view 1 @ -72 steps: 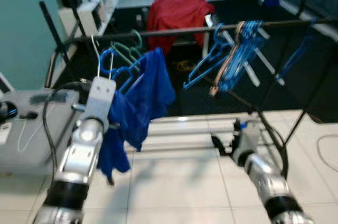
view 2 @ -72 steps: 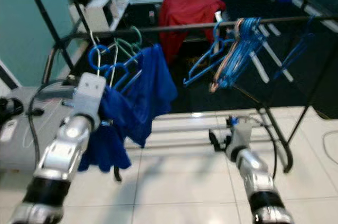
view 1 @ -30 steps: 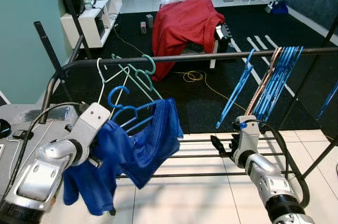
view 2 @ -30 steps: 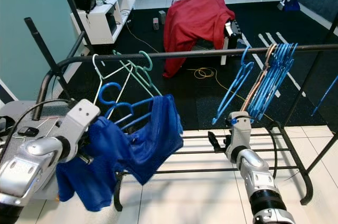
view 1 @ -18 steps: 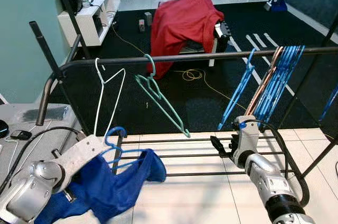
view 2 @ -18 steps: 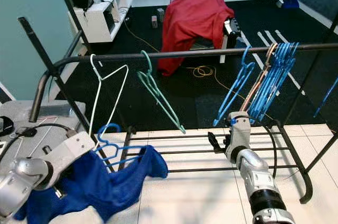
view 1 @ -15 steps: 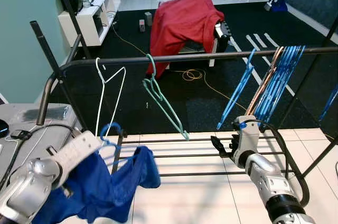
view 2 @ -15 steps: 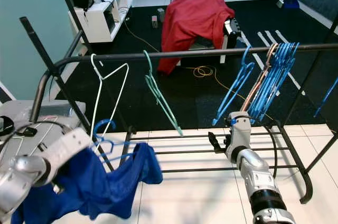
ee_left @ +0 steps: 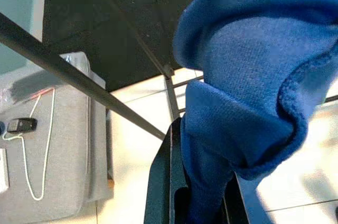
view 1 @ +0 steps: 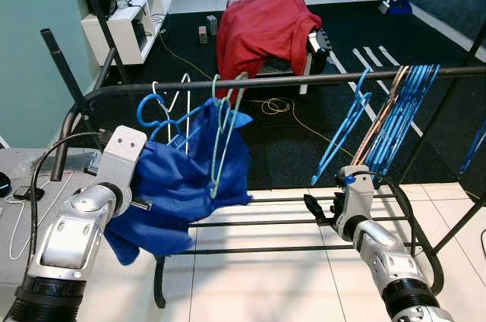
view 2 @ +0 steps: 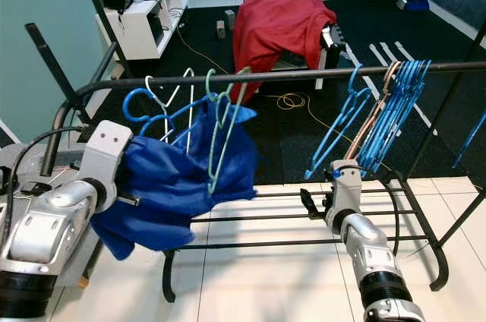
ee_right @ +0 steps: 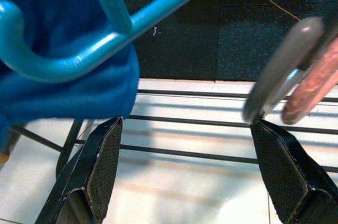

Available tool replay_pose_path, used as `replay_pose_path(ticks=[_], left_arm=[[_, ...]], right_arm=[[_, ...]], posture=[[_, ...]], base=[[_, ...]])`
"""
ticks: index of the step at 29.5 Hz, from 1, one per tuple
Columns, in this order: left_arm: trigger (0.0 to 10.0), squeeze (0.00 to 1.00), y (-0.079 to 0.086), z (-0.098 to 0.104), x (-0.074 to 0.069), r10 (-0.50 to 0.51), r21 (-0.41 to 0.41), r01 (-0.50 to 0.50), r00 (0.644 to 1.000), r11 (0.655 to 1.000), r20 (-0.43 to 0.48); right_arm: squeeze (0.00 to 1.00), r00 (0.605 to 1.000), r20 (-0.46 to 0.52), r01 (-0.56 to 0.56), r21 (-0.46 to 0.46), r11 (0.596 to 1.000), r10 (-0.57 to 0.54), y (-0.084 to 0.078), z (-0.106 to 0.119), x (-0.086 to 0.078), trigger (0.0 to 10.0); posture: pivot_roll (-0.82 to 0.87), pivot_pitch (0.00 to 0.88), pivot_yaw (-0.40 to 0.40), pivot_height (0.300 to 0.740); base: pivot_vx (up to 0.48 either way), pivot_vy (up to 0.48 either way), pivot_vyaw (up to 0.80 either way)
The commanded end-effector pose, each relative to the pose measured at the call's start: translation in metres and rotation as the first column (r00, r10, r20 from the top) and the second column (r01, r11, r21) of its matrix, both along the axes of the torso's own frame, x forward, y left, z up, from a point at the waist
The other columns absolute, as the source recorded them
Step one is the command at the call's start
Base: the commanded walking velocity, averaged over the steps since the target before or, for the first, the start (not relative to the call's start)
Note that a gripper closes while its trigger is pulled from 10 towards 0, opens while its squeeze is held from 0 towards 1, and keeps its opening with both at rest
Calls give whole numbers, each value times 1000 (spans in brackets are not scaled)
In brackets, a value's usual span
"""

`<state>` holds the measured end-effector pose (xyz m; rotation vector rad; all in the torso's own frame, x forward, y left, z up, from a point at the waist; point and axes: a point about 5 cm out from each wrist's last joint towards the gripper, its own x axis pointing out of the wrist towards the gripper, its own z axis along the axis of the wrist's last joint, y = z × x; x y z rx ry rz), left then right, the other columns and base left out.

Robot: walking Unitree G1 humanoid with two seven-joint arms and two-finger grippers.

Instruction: Hang hanger

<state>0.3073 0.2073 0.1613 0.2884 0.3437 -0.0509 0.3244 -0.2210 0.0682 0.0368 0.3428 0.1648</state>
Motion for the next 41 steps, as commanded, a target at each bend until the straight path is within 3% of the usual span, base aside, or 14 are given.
replay_pose_path(ticks=[1, 14, 18, 24, 25, 28, 29, 34, 41], left_arm=[[10000, 0, 0, -1, 0, 27, -1, -27, 1000, 1000, 0], [10000, 0, -31, 7, 14, 68, -81, -61, 993, 995, 97], [10000, 0, -56, 6, 19, 35, -98, -24, 994, 995, 107], [10000, 0, -70, 5, 24, 6, -76, 2, 995, 997, 102], [10000, 0, -80, 7, 29, 3, -50, 3, 994, 999, 113], [10000, 0, -86, 10, 34, 19, -29, -15, 991, 999, 136], [10000, 0, -87, 15, 41, 65, -23, -62, 985, 998, 161], [10000, 0, -82, 22, 51, 144, -19, -142, 972, 990, 187], [10000, 0, -77, 19, 54, 190, -17, -189, 968, 982, 166]], right_arm=[[0, 1000, -6, -2, 1, 1000, 2, 2, -1, 0, 10000], [0, 1000, -1, -2, 5, 1000, 2, 4, -1, 1, 10000], [0, 1000, 2, 0, 4, 1000, 0, 4, 0, 1, 10000], [0, 1000, 5, 2, 3, 1000, -2, 4, 1, 2, 10000], [0, 1000, 8, 3, 3, 1000, -3, 4, 2, 2, 10000], [0, 1000, 11, 4, 5, 1000, -4, 5, 3, 3, 10000], [0, 1000, 13, 5, 6, 1000, -5, 5, 3, 4, 10000], [0, 1000, 15, 10, 7, 1000, -10, 4, 4, 3, 10000], [0, 1000, 14, 20, 6, 1000, -20, 1, 3, 0, 10000]], posture=[[-69, 85, 64, 740], [-74, 75, 67, 740], [-80, 72, 70, 740], [-84, 69, 73, 740], [-86, 69, 74, 740], [-87, 71, 75, 740], [-89, 75, 74, 740], [-93, 82, 78, 740], [-95, 92, 84, 740]], base=[[0, 0, 0], [0, 0, 0], [0, 0, 0], [0, 0, 0], [0, 0, 0], [0, 0, 0], [0, 0, 0], [0, 0, 0], [0, 0, 0]])
